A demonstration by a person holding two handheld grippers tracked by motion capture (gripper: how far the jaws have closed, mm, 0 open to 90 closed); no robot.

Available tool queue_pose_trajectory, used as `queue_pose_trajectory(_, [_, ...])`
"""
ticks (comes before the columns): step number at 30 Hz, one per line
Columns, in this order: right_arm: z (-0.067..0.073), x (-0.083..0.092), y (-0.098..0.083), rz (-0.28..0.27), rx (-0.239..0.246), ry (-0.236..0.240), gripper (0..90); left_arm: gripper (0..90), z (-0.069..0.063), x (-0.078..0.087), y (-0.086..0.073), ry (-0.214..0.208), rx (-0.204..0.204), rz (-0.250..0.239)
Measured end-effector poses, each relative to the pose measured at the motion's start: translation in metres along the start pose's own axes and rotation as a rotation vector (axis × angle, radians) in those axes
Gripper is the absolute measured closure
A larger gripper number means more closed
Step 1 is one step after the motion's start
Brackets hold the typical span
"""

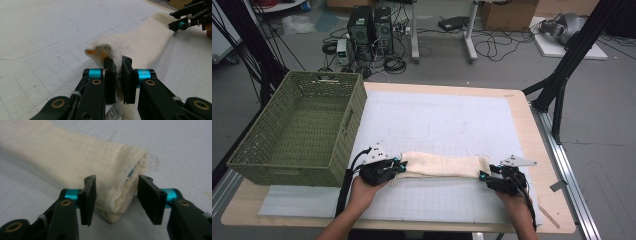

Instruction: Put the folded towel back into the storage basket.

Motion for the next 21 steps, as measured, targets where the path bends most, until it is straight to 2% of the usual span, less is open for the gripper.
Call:
queue_pose_trajectory(2, [0.0, 0.0, 0.0, -0.002, -0.007, 0.016, 54.2, 82.7, 0.0, 0.0, 0.0, -0.001, -0.001, 0.002])
queue_pose_trajectory(5, [0.001, 0.0, 0.0, -0.003, -0.002, 0.066, 67.5, 82.7, 0.001, 0.001, -0.002, 0.002, -0.006, 0.005])
queue_pose_trajectory(8, [0.003, 0.0, 0.0, -0.002, -0.004, 0.089, 74.8, 82.7, 0.001, 0.002, -0.003, 0.011, -0.019, -0.006])
queue_pose_trajectory(10, [0.005, 0.001, 0.001, -0.001, 0.021, 0.07, 77.9, 82.7, 0.001, 0.001, -0.002, 0.009, -0.018, -0.007])
queue_pose_trajectory(11, [0.007, 0.001, 0.002, -0.004, 0.059, 0.046, 78.6, 82.8, 0.001, 0.001, -0.002, 0.009, -0.017, -0.009])
queue_pose_trajectory(17, [0.011, 0.004, 0.006, -0.035, 0.094, 0.035, 79.3, 82.8, 0.004, 0.006, 0.002, 0.009, -0.02, -0.026])
queue_pose_trajectory(21, [0.012, 0.007, 0.009, -0.057, 0.098, 0.042, 79.3, 82.8, 0.006, 0.009, 0.005, 0.009, -0.018, -0.044])
Point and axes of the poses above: each handheld gripper's, and its own axes: x roughly backward along the jaws, y roughly out of its top, z roughly to its left, the point moved 5 cm from there along -x, roughly forward along the jaws, and after that the axes turned 1 degree about -x, right-handed, at the moved point
